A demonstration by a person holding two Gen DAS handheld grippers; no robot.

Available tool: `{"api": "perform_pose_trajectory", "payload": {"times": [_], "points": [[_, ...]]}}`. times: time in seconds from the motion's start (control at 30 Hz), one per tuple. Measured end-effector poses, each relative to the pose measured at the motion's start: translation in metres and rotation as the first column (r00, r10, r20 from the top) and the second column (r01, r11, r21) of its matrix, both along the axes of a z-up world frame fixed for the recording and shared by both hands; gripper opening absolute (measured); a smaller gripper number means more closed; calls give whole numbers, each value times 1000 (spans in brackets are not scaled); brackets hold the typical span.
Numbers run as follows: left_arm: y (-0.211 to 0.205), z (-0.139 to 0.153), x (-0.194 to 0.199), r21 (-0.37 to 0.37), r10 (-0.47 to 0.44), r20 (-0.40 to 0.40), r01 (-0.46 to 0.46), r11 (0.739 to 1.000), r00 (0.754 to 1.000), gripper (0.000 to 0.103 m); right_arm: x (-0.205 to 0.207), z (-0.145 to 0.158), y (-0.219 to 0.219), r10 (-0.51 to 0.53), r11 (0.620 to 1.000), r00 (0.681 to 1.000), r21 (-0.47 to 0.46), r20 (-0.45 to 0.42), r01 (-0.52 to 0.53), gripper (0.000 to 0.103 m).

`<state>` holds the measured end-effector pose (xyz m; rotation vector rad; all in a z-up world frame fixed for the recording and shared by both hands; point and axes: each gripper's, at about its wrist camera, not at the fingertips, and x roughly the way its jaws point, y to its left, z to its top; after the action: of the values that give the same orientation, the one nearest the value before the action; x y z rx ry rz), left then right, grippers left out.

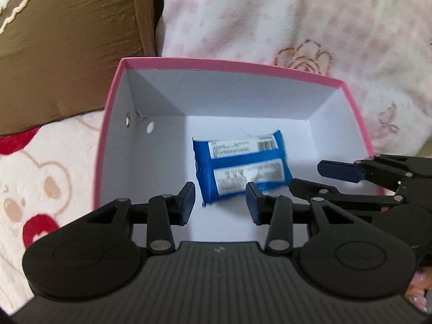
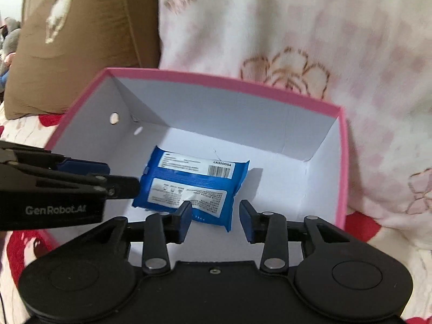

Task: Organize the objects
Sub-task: 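Lower the wipe pack into the pink box and open the left gripper, then withdraw the left gripper from the box toward the purple plush toy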

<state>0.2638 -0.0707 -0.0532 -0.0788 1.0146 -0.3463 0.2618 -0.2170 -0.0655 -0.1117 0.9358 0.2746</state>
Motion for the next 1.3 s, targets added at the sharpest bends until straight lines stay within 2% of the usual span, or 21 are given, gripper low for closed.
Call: {"api": "perform_pose_trajectory", "payload": {"times": [0.13,0.23,0.4,0.53,0.7,0.87,1.0,1.1,1.17,1.2,1.23,1.3], "points": [[15,25,-13,-22,-1,-23,1,1000,1000,40,-20,14,-1,2,1000,1000,20,9,-2,46],[20,45,-26,-12,-8,6,8,1000,1000,40,-35,27,3,12,999,1000,47,19,-13,46],[25,75,-55,21,-48,53,47,999,997,40,-63,46,8,26,999,999,37,44,-28,46],[31,91,-74,34,-77,65,75,997,995,41,-82,62,7,29,999,998,39,64,-32,51],[44,109,-93,-2,-94,59,94,996,994,42,-102,84,10,44,998,994,39,96,-48,60],[51,124,-112,11,-113,82,112,994,990,53,-122,95,18,49,998,993,40,105,-54,62],[55,132,-125,21,-118,80,117,993,990,59,-145,99,31,63,998,991,-5,120,-62,62],[60,137,-135,18,-118,74,117,993,990,62,-159,105,37,67,998,989,-18,130,-65,71],[65,141,-141,17,-116,75,115,993,990,66,-167,111,39,68,998,988,-21,138,-66,72],[67,142,-144,13,-116,74,116,993,990,70,-170,113,40,69,998,988,-15,139,-68,77],[69,143,-147,9,-119,72,119,993,990,75,-172,114,39,70,998,989,-3,130,-70,89],[74,144,-154,5,-124,70,124,992,990,79,-175,115,40,71,997,991,12,110,-73,97]]}}
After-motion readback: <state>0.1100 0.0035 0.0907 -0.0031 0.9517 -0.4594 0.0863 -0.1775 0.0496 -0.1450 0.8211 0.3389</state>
